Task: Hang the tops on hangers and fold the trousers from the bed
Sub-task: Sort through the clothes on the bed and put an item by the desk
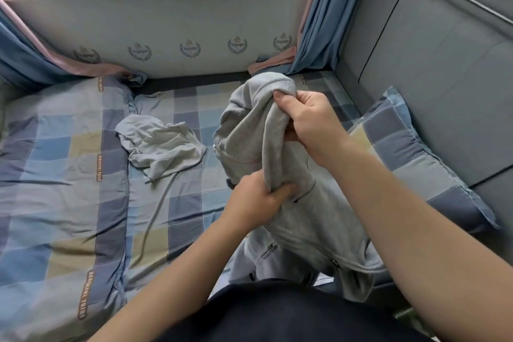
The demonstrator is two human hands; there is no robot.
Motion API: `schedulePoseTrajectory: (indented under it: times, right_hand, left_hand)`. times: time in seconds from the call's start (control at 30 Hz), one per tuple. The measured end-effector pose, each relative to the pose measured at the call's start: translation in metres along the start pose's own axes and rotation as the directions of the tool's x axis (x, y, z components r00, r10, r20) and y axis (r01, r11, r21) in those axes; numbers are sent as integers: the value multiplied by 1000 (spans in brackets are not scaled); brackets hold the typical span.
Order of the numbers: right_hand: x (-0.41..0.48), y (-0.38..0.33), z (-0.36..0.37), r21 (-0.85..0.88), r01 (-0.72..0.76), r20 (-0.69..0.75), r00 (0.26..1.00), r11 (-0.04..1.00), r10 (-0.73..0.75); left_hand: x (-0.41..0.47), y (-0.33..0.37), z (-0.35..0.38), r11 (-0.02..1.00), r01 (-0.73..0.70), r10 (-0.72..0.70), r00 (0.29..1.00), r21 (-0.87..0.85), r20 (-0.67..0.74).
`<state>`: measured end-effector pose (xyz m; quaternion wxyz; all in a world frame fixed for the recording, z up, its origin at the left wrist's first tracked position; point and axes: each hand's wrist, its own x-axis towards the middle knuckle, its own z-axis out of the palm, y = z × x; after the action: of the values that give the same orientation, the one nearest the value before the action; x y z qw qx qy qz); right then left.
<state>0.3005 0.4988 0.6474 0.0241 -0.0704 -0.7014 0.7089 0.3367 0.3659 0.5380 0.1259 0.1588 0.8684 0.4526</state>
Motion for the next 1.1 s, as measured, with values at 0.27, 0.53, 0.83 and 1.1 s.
schedulePoseTrajectory:
  times: [0.27, 0.53, 0.83, 1.1]
  right_hand:
    - [-26, 58, -30, -32, -52, 186, 981, 998, 57]
    - [-73, 170, -63, -470, -266, 193, 900, 841, 392]
    - [-43, 205, -58, -477, -305, -139, 952, 824, 272]
    - [-10, 151, -85, -447, -12, -257, 959, 894, -116]
  left_hand:
    - [12, 0, -13, 821, 135, -297, 930, -555, -214]
    - [14, -17, -22, 374, 215, -635, 769, -902, -80]
    - [4, -35, -33, 254, 222, -653, 757, -941, 2]
    - [-31, -73, -14, 459, 691, -666, 684, -559, 298]
